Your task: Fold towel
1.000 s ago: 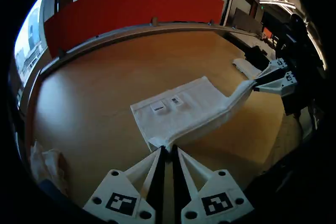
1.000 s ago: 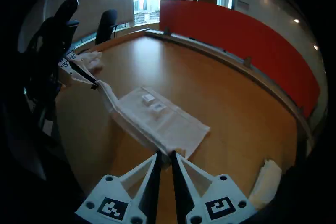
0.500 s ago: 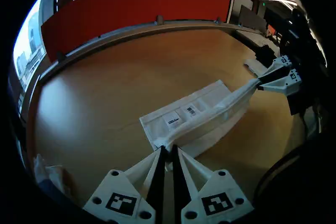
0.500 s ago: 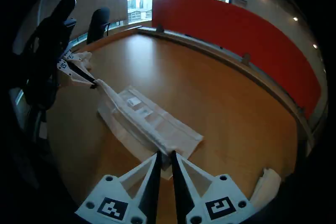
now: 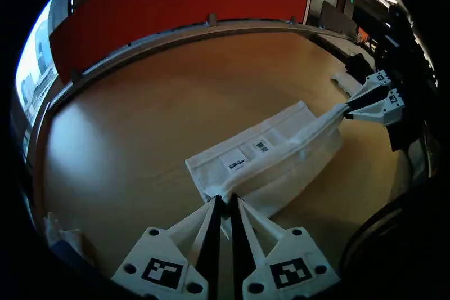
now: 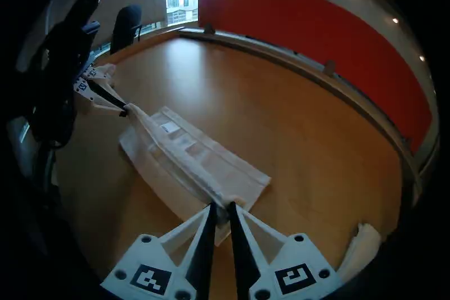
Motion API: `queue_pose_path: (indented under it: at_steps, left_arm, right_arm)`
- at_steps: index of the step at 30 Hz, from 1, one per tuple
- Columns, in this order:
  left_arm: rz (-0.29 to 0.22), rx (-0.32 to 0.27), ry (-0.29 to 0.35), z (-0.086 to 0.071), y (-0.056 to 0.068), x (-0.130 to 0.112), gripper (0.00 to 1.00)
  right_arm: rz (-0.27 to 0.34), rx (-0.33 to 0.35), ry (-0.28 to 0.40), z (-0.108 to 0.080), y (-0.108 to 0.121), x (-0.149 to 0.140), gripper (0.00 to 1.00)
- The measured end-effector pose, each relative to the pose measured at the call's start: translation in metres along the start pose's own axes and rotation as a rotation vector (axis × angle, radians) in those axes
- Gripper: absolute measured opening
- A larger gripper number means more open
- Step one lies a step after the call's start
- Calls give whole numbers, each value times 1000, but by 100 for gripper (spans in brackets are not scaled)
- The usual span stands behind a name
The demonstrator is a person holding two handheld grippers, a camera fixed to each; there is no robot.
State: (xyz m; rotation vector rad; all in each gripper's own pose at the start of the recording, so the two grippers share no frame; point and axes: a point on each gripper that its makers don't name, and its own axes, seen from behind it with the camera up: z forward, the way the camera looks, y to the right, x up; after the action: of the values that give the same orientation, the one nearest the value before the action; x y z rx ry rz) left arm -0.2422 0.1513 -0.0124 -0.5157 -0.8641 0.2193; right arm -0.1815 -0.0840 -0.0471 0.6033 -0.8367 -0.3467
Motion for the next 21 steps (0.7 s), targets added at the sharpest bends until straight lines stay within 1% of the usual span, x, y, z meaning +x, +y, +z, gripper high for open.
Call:
queue_pose_path:
  at_steps: [11,16,18,20,21]
  left_arm:
    - [5,26,-33,32,-4,-11,12]
    - [-2,41,-35,40,-7,-11,13]
    - [-7,46,-34,42,-9,-11,15]
    - [-12,58,-32,45,-12,-10,22]
    - [-13,64,-32,46,-14,-10,24]
  right_arm:
    - [52,-11,-34,26,9,-16,17]
    - [58,-25,-36,34,12,-20,19]
    - [59,-32,-36,36,14,-21,21]
    - [60,-41,-36,38,17,-21,25]
    - [61,-46,-36,39,18,-22,27]
